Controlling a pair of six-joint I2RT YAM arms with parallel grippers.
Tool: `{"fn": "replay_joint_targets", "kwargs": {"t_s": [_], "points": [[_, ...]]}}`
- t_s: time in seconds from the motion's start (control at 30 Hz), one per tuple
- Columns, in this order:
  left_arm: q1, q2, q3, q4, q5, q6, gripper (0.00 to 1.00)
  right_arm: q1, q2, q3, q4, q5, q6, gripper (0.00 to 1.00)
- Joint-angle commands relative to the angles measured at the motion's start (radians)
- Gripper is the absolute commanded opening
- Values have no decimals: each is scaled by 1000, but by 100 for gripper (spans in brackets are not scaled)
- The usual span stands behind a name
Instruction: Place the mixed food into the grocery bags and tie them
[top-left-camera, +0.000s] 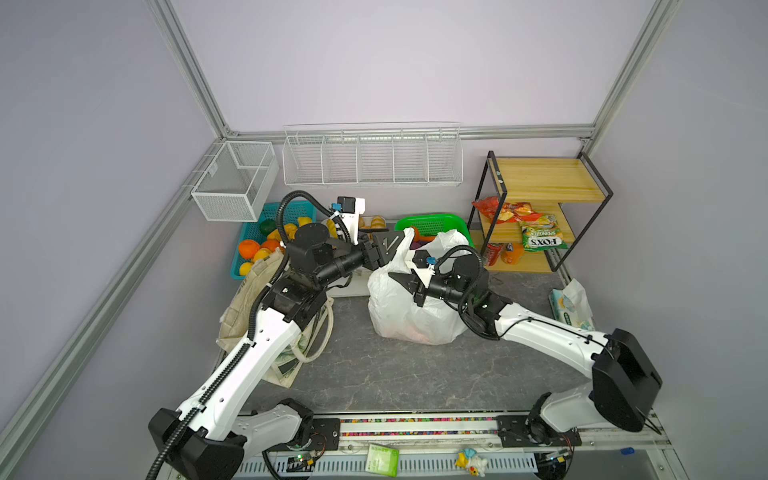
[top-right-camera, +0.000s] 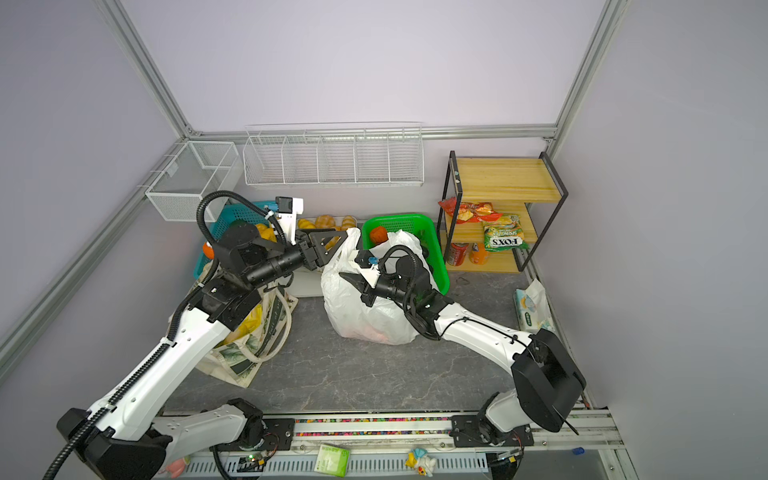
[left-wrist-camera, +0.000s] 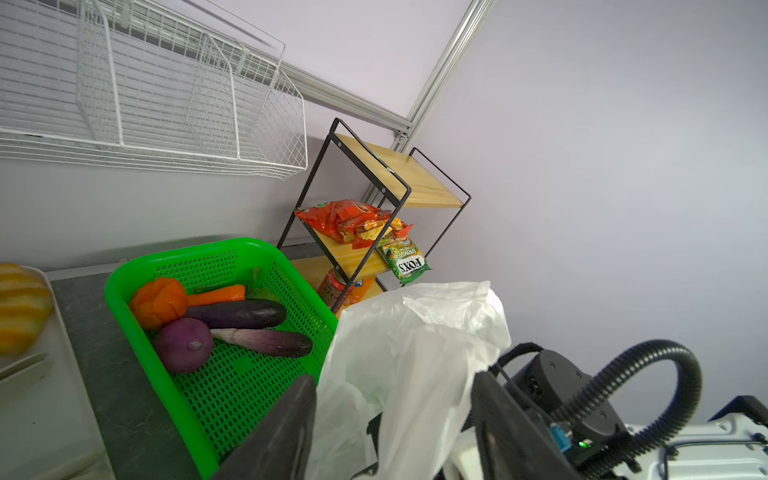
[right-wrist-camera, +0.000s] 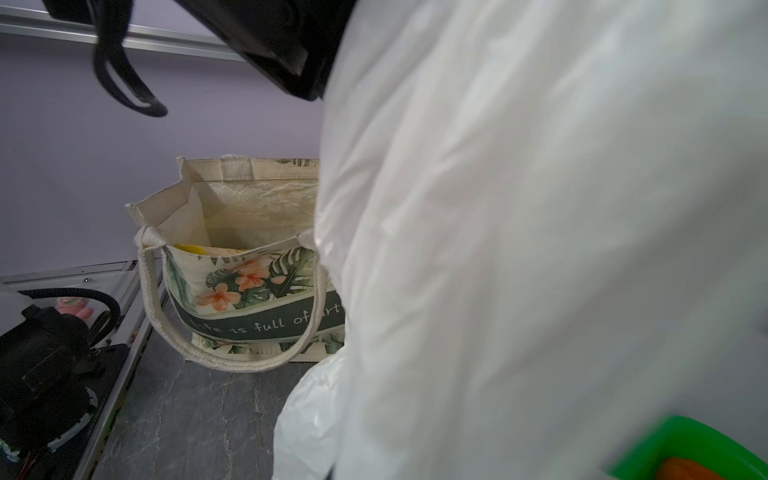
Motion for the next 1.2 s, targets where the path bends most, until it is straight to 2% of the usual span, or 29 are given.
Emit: {"fn": "replay_joint_targets", "kwargs": {"t_s": [0.0, 0.27, 0.4, 0.5, 0.73, 0.83, 0.87, 0.93, 1.03, 1.07, 1.1, 1.17], "points": [[-18, 30, 56, -82, -21, 63, 62, 2, -28, -21, -7, -16, -25, 10], [-43, 95, 149, -155, -45, 92, 63, 6, -33, -23, -20, -6, -37, 10], [-43, 46, 105, -83, -89, 68, 64, 6, -33, -23, -19, 2, -37, 10], [-42, 18, 77, -49, -78, 88, 65, 6, -29, -20, -20, -2, -34, 10], [-55, 103, 205, -247, -74, 172, 65, 8, -27, -19, -23, -1, -34, 11], [-79, 136, 250, -304, -91, 209, 62, 8, -27, -18, -27, 1, -34, 11], [-87, 146, 262, -323, -106, 220, 59, 9, -27, -19, -26, 1, -34, 11], [-97, 167, 280, -345, -132, 235, 46, 10, -27, -19, -26, 3, -34, 11], [-99, 182, 303, -357, -167, 207, 9, 15, -35, -19, -39, 75, -17, 17], [-99, 172, 297, -341, -167, 186, 0, 20, -51, -20, -55, 173, 13, 24], [-99, 154, 275, -304, -158, 152, 0, 22, -70, -30, -52, 237, 51, 35], [-99, 110, 196, -178, -115, 64, 0, 30, -99, -78, 34, 283, 125, 61]]}}
